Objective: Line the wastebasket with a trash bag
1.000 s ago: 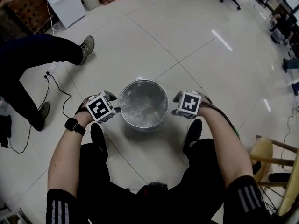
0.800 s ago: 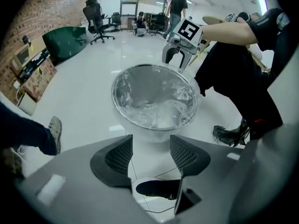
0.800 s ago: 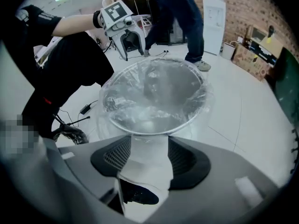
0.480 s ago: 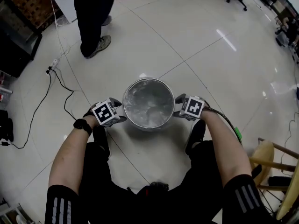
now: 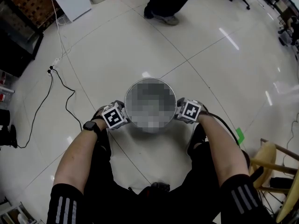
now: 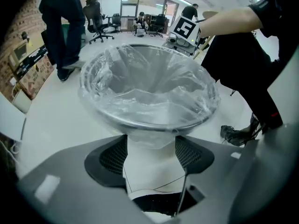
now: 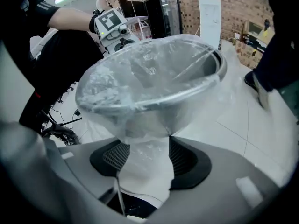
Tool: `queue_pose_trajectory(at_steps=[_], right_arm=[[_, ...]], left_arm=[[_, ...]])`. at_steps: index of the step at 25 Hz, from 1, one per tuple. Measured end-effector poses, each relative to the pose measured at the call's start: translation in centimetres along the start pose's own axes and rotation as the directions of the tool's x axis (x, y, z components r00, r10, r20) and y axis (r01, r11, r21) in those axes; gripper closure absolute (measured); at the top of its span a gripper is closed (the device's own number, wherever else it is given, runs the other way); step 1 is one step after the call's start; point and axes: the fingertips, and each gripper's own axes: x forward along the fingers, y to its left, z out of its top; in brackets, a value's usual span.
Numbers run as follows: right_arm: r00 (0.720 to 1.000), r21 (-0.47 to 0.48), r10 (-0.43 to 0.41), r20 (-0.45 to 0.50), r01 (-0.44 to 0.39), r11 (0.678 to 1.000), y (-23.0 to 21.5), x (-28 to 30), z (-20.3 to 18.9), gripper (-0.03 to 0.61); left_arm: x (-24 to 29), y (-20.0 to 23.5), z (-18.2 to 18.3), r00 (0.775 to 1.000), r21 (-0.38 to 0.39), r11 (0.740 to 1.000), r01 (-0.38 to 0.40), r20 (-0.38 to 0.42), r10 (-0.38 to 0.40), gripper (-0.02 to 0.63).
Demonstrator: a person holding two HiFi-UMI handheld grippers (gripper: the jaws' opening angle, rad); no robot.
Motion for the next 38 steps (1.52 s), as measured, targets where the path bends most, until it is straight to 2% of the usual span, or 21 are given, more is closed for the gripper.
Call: queue_pose_trajectory(at_steps=[5,10,16,21,27,30,32,35,38], right_arm=[[0.999,0.014,-0.018,-0.036,0.018,1.000,-0.3,1.7,-0.9,0.309],[0.998,0.042,-0.024,-0.052,0.026,0.999,-0.2,2.4,-1.8,0.310],[0.996,0.051,0.012,-0.092,-0.007,0.999,-0.2,-1.5,-3.1,0.313],[0.997,0.110,0.021,-0.073,-0.013,0.994,0.0,-5.9,-4.0,0.319],[0.999,0.143,-0.008,0.037,0.002,0.990,1.6,-11.1,-0.7,0.319],[0.986,0.133,-0.096,0.140,0.077,0.988,1.9,-14.0,2.5,0.318],[0.980,0.112,-0.144,0.136,0.129,0.985,2.8,-15.3,3.4,0.318],[0.975,0.118,-0.181,0.128,0.166,0.979,4.4,-16.2,4.1,0.318],[0.949,0.136,-0.242,0.203,0.218,0.966,5.4,-17.3,6.2,0.319]], left_arm=[[1.0,1.3,-0.8,0.996,0.016,0.998,-0.056,-0.072,0.057,0.298],[1.4,2.0,-1.1,0.992,-0.009,0.997,-0.077,-0.096,0.076,0.298],[-0.4,2.9,-1.4,0.990,-0.023,0.994,-0.109,-0.090,0.107,0.299],[-2.4,2.2,-3.5,0.982,-0.037,0.993,-0.113,-0.153,0.107,0.299],[-4.0,0.2,-2.2,0.987,-0.030,0.994,-0.103,-0.125,0.098,0.299],[-4.8,-0.8,-2.1,0.987,-0.006,0.995,-0.103,-0.128,0.101,0.300],[-5.9,-1.2,-1.6,0.987,0.006,0.993,-0.118,-0.108,0.118,0.301],[-8.3,-1.3,0.4,0.986,-0.004,0.987,-0.163,-0.043,0.163,0.304],[-11.5,-1.8,4.0,0.974,-0.019,0.977,-0.211,0.080,0.212,0.317]])
